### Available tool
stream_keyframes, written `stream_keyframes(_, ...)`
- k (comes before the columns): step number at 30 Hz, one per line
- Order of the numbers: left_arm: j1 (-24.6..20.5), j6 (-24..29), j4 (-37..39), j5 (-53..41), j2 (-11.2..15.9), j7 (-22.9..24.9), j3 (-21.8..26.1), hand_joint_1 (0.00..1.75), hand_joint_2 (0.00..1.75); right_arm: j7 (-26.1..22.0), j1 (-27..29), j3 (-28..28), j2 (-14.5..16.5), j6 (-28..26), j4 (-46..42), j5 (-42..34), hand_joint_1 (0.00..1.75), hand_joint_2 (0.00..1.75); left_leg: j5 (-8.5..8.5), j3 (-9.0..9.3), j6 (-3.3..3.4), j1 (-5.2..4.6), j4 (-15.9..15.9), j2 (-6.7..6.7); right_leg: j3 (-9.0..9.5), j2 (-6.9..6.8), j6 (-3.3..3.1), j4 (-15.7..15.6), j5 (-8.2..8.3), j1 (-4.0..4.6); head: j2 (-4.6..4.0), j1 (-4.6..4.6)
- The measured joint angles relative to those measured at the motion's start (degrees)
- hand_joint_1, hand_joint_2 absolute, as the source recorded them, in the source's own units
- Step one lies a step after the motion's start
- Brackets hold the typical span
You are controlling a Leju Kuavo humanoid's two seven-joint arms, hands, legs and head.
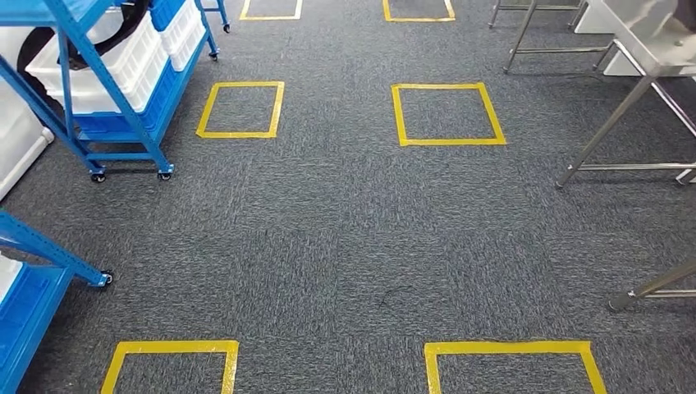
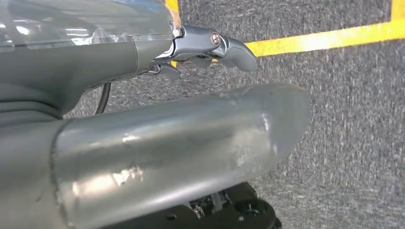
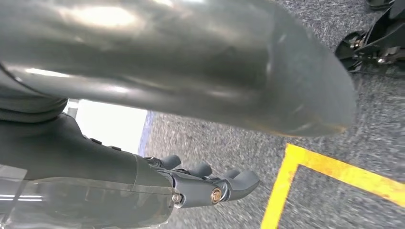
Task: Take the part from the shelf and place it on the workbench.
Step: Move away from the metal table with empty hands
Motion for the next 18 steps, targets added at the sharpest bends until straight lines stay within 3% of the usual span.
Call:
stream_keyframes(1,0.10,-0.02,0.00,-0.01,0.01,0.00,0.00,0.00,0.00,0.00,-0.18,0.00,0.00,0.06,-0.01,0.02,0.00,0.00,0.19,0.13,0.37,0.15,-0.29,-0.62,0.21,-0.36,0.27,-0.09,-0.09,-0.02,0.00,-0.01)
stream_keyframes(3,0.29,-0.09,0.00,-0.02,0.01,-0.03,0.00,0.00,0.00,0.01,-0.34,0.00,0.02,0.15,-0.02,0.04,0.00,0.00,0.70,0.57,1.08,0.42,-1.06,-1.75,-0.05,1.60,0.77,1.27,-1.28,-0.19,0.00,0.01)
stream_keyframes(5,0.19,-0.13,0.00,-0.02,0.02,-0.05,0.00,0.00,0.00,0.02,-0.20,0.00,0.26,0.15,-0.02,0.05,0.00,0.00,1.03,0.72,1.62,0.52,-1.47,-2.85,-2.73,5.11,0.94,7.01,-4.62,-0.38,0.00,0.03)
stream_keyframes(7,0.03,-0.13,0.00,-0.04,0.03,-0.04,0.00,0.00,0.00,0.02,-0.08,0.00,0.68,0.15,-0.02,0.09,0.00,0.00,1.07,0.61,1.85,0.45,-1.46,-4.20,-6.46,6.45,0.98,13.98,-7.46,-0.40,0.00,0.02)
stream_keyframes(8,0.01,-0.13,0.00,-0.06,0.03,-0.04,0.00,0.00,0.00,0.04,-0.04,0.00,0.84,0.16,-0.02,0.12,0.00,0.00,1.06,0.65,1.86,0.41,-1.44,-4.95,-7.39,6.58,1.02,15.37,-7.34,-0.43,0.00,0.01)
stream_keyframes(9,0.03,-0.13,0.00,-0.07,0.03,-0.04,0.00,0.00,0.00,0.05,-0.01,0.00,0.94,0.19,-0.02,0.16,0.00,0.00,1.03,0.74,1.81,0.41,-1.41,-5.75,-7.37,6.68,1.04,14.75,-6.11,-0.50,0.00,0.01)
stream_keyframes(10,0.06,-0.13,0.00,-0.09,0.03,-0.04,0.00,0.00,0.00,0.07,0.01,0.00,0.99,0.21,-0.02,0.19,0.00,0.00,0.96,0.85,1.71,0.43,-1.32,-6.56,-6.37,6.96,1.04,12.11,-3.97,-0.64,0.00,0.01)
stream_keyframes(11,0.08,-0.12,0.00,-0.10,0.03,-0.02,0.00,0.00,0.00,0.10,0.06,0.00,1.02,0.28,-0.02,0.22,0.00,0.00,0.84,0.88,1.52,0.47,-1.14,-7.35,-4.88,7.93,1.03,8.37,-1.67,-0.87,0.00,0.01)
stream_keyframes(13,0.00,-0.11,0.00,-0.16,0.03,0.03,0.00,0.00,0.00,0.19,0.18,0.01,1.03,0.53,-0.01,0.31,0.00,0.00,0.50,0.53,0.85,0.41,-0.43,-8.71,-2.59,10.59,0.97,2.52,0.87,-1.18,0.00,0.01)
stream_keyframes(14,-0.01,-0.10,0.00,-0.20,0.03,0.06,0.00,0.00,0.00,0.27,0.19,0.01,1.03,0.69,0.00,0.39,0.00,0.00,0.41,0.24,0.46,0.43,-0.18,-9.28,-2.19,11.44,0.85,1.38,1.07,-1.15,0.00,0.01)
stream_keyframes(16,0.10,-0.10,0.00,-0.24,0.03,0.10,0.00,0.00,0.00,0.44,0.01,0.01,1.03,0.86,0.00,0.55,0.00,0.00,0.46,-0.20,-0.36,0.62,-0.16,-10.46,-2.07,10.74,0.28,1.16,0.96,-0.93,0.00,0.01)
stream_keyframes(18,0.30,-0.08,0.00,-0.26,-0.04,0.14,0.00,0.00,0.00,0.56,-0.06,0.00,0.97,0.89,0.00,0.68,0.00,0.00,-0.26,-0.74,-0.94,0.75,0.93,-9.14,-1.63,9.34,-0.54,0.59,1.15,-0.90,0.00,0.01)
